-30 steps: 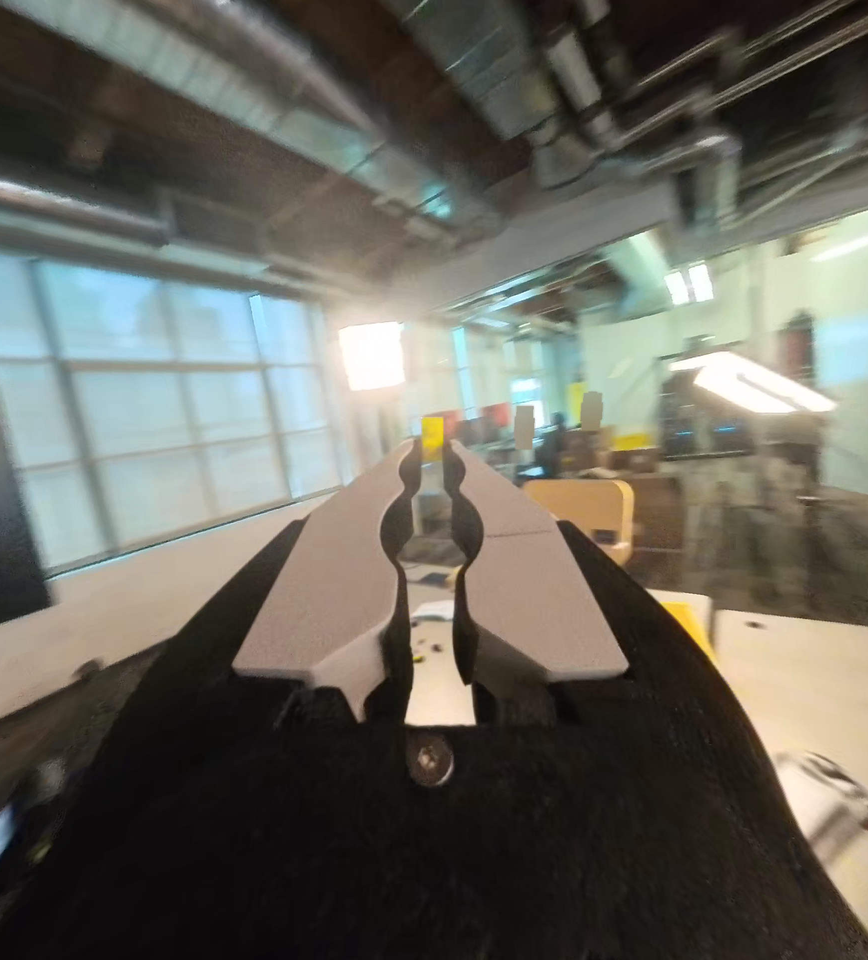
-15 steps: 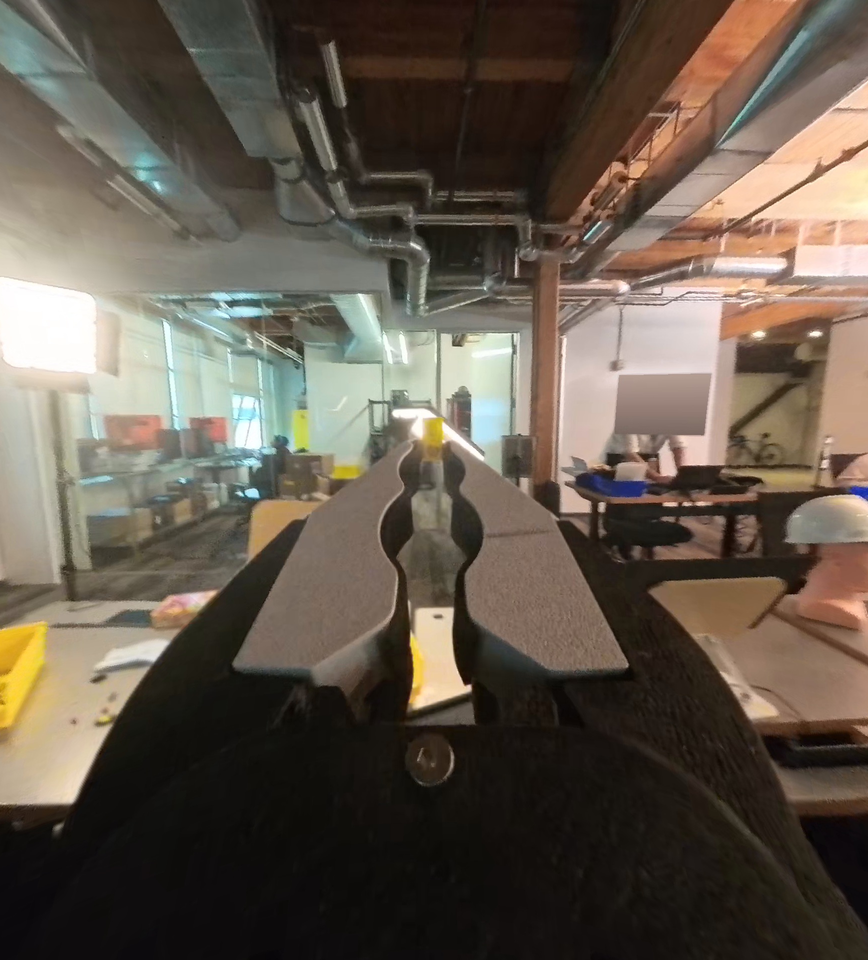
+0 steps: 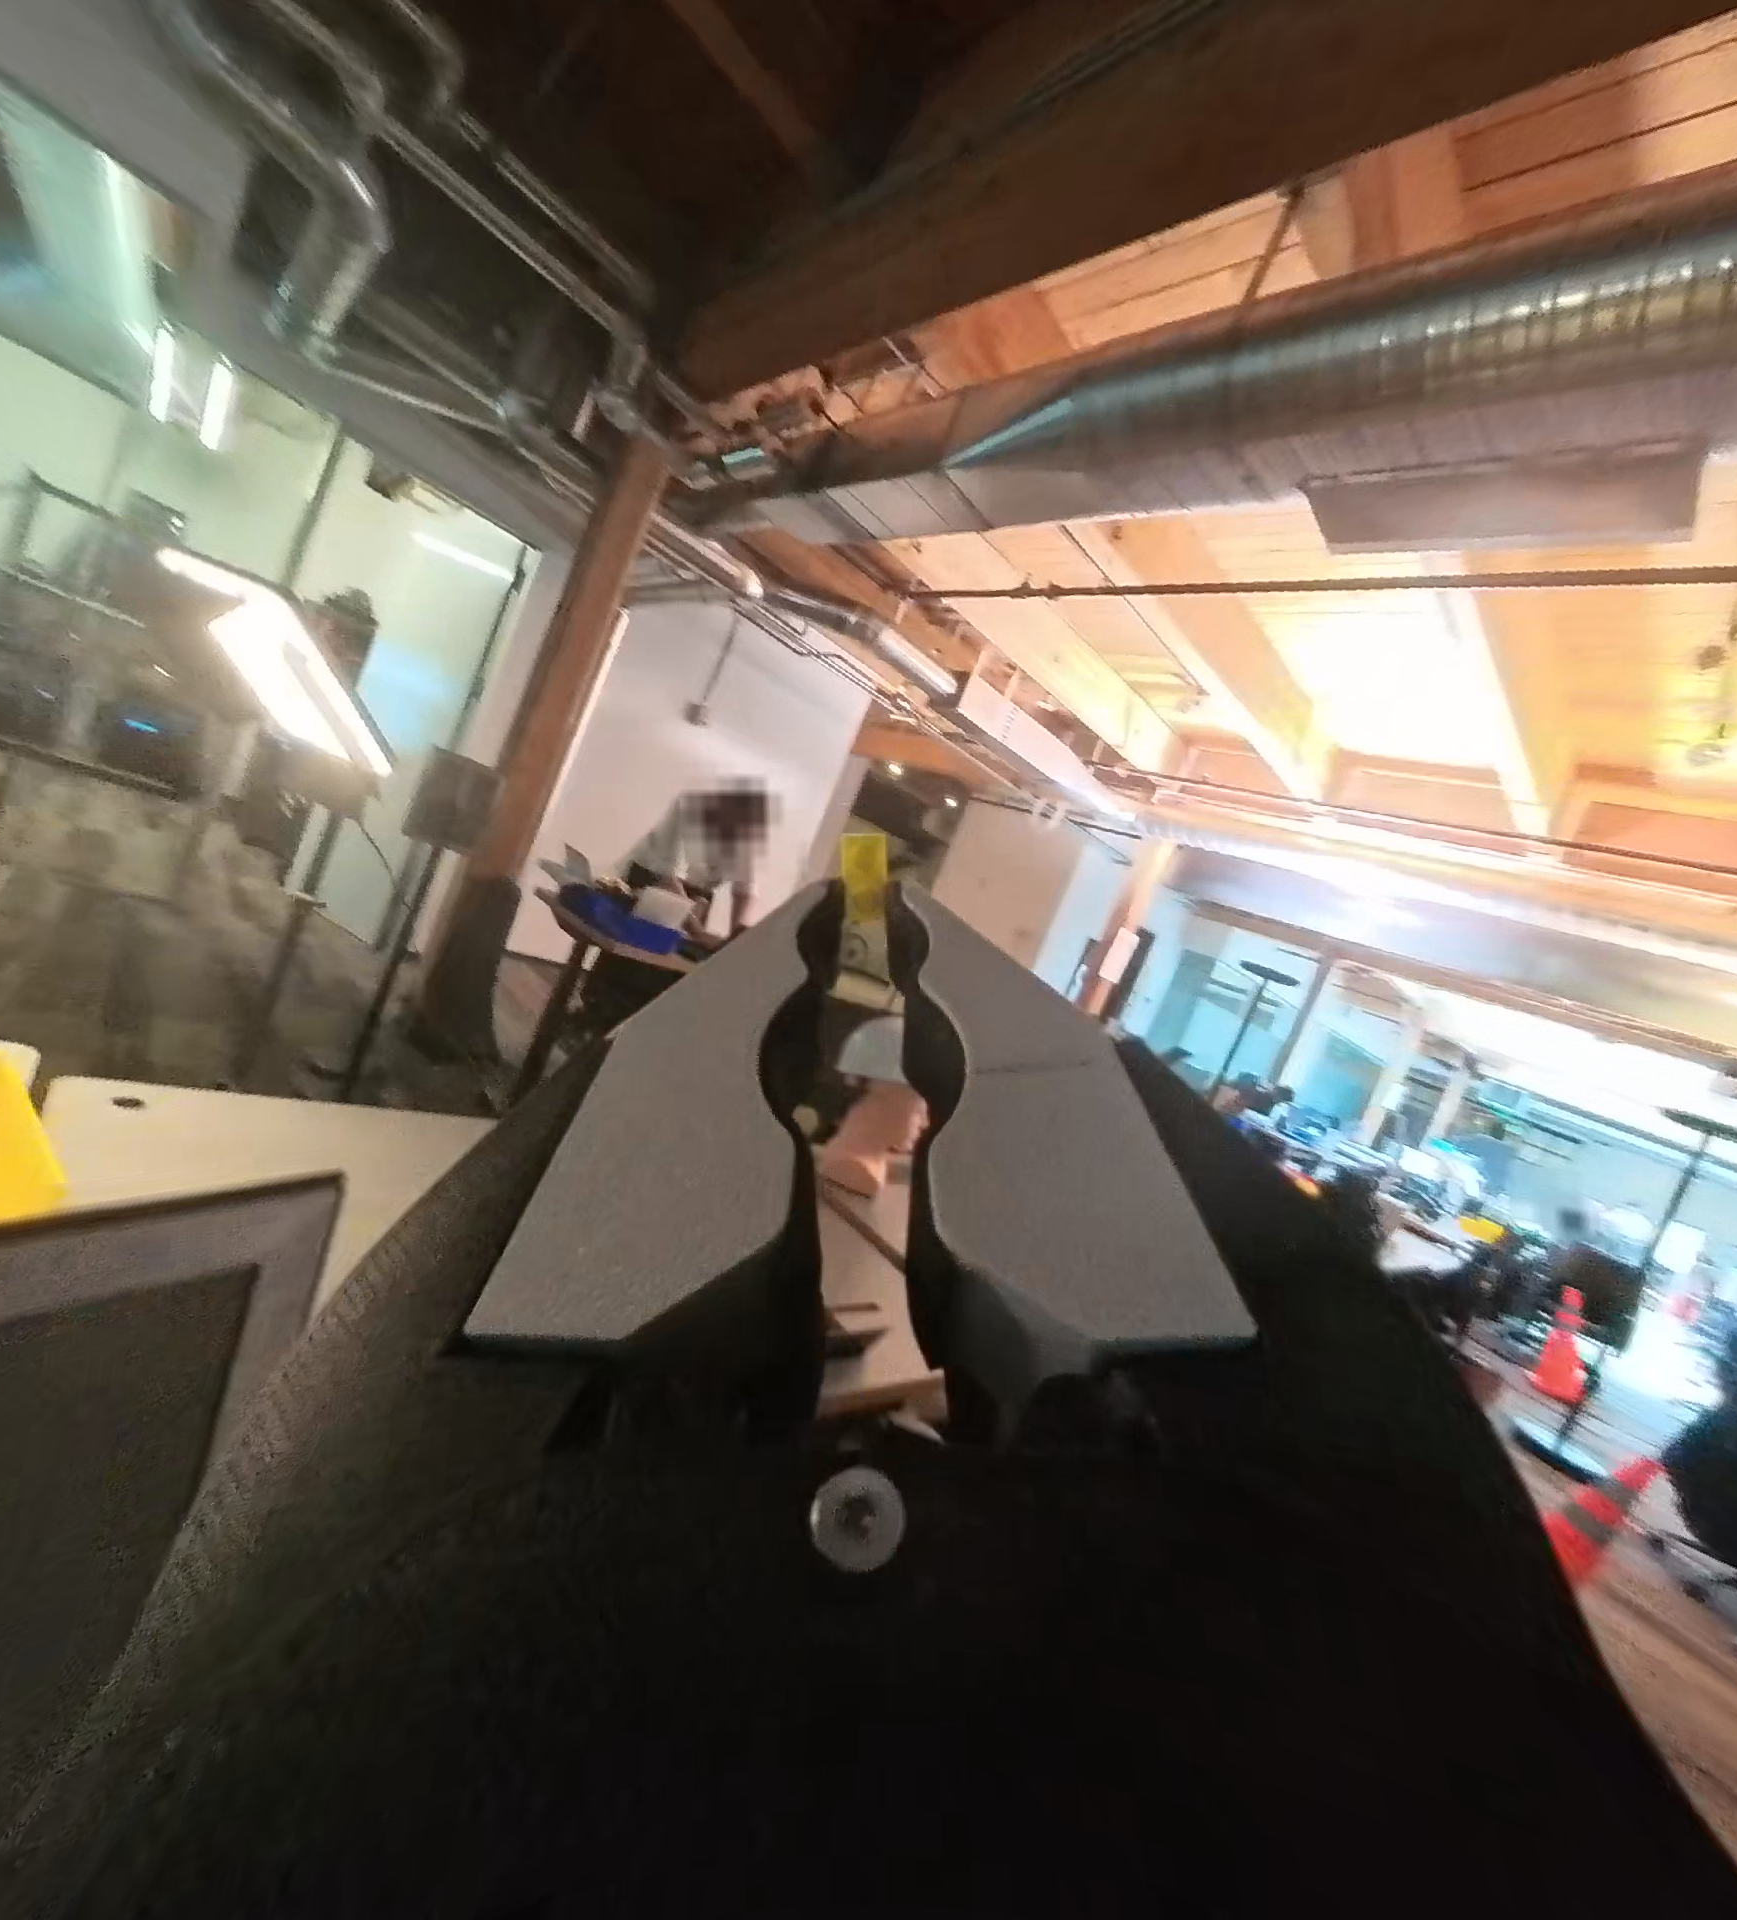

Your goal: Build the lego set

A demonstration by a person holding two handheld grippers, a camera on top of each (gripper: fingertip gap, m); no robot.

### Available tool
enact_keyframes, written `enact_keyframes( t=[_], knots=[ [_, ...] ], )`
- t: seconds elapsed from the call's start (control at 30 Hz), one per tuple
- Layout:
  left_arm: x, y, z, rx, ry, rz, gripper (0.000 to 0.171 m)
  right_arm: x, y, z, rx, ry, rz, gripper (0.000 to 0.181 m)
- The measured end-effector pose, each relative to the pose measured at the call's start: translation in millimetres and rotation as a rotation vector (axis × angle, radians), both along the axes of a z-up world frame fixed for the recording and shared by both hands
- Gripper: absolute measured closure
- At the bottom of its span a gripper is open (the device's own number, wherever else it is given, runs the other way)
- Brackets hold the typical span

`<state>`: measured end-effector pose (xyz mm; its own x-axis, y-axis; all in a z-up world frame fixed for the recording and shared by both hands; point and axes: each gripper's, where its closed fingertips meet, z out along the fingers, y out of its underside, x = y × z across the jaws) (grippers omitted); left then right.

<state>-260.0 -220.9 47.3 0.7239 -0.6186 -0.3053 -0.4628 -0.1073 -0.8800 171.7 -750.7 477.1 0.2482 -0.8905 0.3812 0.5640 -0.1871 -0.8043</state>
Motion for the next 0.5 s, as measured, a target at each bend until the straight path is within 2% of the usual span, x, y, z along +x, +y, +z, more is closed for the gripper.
enact_keyframes(
  t=[0.1, 0.2, 0.33, 0.43, 0.5],
  knots=[
    [50.5, -1.4, 24.6, 0.055, -0.054, -0.118, 0.171, -3.9, -32.0, -19.0, 0.019, 0.017, -0.056, 0.176],
    [123.6, 5.2, 51.1, 0.098, -0.128, -0.260, 0.167, -11.0, -56.1, -41.4, 0.076, 0.073, -0.054, 0.176],
    [242.1, 5.9, 96.4, 0.117, -0.327, -0.444, 0.161, -20.3, -71.4, -67.2, 0.129, 0.120, -0.085, 0.175],
    [338.5, -2.0, 124.5, 0.104, -0.485, -0.616, 0.160, -23.3, -69.8, -84.1, 0.168, 0.140, -0.143, 0.176],
    [414.2, -10.5, 126.9, 0.119, -0.470, -0.788, 0.157, -24.3, -66.3, -93.5, 0.206, 0.141, -0.201, 0.176]
  ],
)
